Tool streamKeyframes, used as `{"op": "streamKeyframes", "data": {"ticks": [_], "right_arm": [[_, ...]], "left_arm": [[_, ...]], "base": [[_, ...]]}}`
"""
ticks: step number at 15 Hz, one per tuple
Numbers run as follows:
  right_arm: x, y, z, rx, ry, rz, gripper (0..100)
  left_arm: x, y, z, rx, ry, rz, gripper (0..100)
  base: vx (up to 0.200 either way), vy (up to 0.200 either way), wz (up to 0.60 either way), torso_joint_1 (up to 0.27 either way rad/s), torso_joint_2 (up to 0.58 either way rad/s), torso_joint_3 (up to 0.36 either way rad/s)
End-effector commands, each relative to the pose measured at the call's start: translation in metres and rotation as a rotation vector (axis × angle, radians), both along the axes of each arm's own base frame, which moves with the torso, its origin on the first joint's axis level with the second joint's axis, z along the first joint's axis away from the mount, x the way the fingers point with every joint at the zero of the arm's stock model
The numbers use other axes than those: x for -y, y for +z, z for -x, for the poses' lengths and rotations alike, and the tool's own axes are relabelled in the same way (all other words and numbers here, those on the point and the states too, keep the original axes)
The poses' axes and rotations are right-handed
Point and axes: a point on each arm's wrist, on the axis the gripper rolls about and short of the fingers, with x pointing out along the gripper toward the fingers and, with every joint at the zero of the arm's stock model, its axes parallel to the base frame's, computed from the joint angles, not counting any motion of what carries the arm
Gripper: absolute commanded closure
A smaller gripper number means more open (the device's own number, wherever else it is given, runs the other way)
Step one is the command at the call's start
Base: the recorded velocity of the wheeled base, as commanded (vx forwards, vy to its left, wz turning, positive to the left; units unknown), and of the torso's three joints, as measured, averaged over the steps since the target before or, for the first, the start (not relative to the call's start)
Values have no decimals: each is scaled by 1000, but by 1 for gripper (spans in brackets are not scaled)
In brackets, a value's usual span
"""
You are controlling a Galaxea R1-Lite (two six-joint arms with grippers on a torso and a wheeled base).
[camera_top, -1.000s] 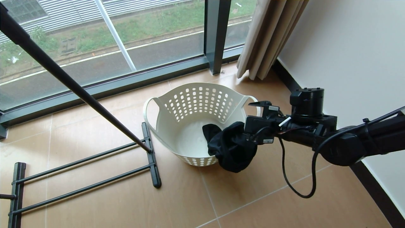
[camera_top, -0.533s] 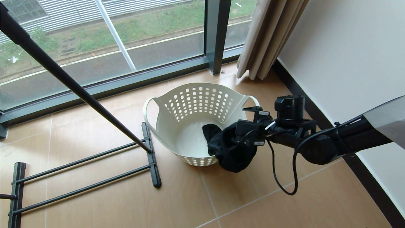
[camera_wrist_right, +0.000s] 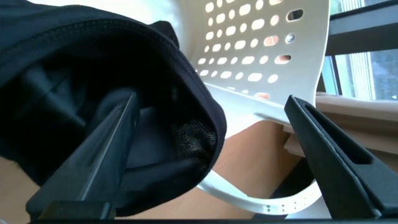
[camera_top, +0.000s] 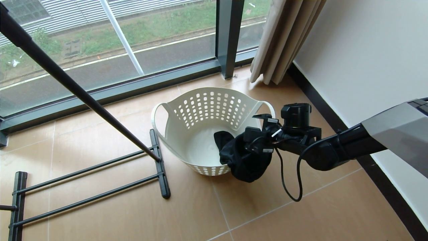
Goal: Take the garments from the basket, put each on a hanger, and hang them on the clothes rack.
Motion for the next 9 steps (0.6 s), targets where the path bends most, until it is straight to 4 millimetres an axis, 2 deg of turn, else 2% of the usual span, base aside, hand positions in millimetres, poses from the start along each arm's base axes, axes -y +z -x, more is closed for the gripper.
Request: {"op": "streamKeyframes", "data": {"ticks": [1, 9], "right_arm": [[-2, -3, -6, 2, -5, -2, 0], [-3, -7, -13, 3, -13, -11, 0]], "left_arm": [[0, 0, 0, -1, 1, 0, 0], [0, 0, 0, -1, 1, 0, 0]], "base": [[0, 0, 0, 0, 0, 0], [0, 0, 0, 0, 0, 0]]}}
